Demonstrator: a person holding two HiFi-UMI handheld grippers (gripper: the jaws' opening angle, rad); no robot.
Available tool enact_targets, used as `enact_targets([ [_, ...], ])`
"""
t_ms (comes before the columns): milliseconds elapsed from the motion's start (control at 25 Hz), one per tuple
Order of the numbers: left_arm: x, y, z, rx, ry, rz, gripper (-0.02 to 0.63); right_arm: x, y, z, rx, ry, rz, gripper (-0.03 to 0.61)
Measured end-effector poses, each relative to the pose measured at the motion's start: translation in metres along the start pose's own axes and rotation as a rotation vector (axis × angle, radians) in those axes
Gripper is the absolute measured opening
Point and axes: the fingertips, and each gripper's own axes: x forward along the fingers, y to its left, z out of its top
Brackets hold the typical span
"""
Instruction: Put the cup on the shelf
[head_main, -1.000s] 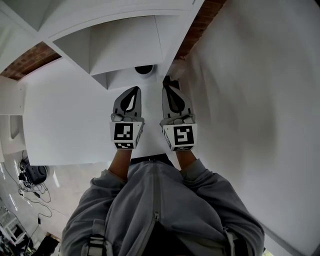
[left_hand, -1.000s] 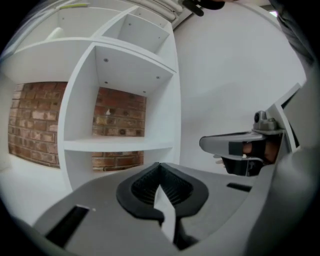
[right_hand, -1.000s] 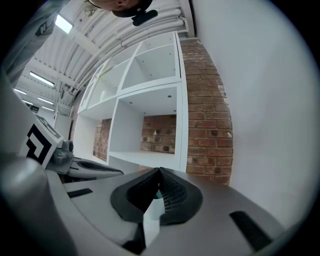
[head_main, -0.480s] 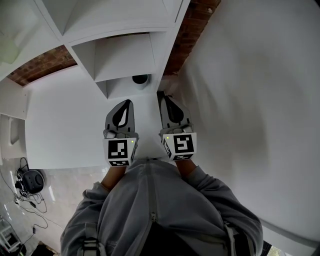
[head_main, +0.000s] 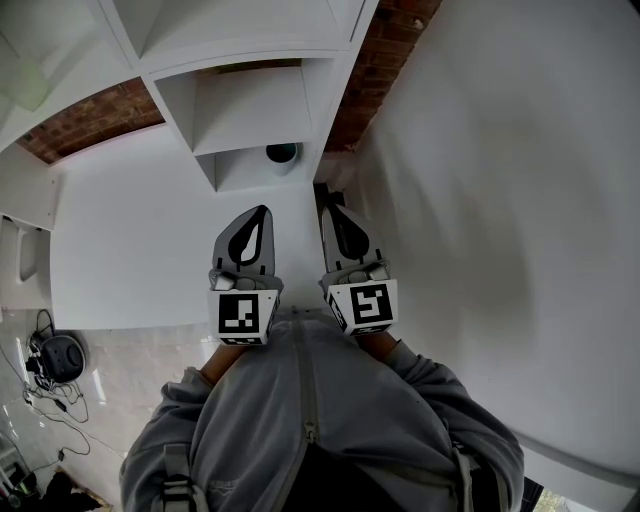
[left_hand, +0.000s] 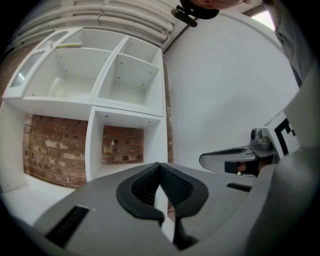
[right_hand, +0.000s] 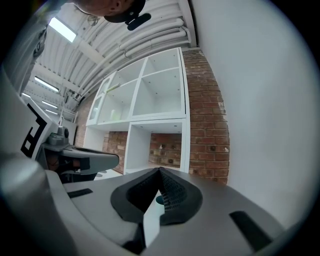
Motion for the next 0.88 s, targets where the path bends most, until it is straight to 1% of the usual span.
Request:
enact_targets([
  [240,-0.0060,-0.0015,-0.0014,0.012,0.001,-0.001,0.008,-0.0032,0.0078,0.0012,0.001,-0.009,0.022,0.026],
  [600,-0.0086,-0.0072,-0.0010,0.025,-0.003,-0.007,0.006,-0.0052,0.0072,0.0008,-0.013,-0.016,0.034,0.026],
  [880,-0.0084,-0.0080,0.0023,0.010,-0.024,-0.004,0.007,-0.0036,0.0063,0.0032,-0.016,-0.020,0.040,0.026],
])
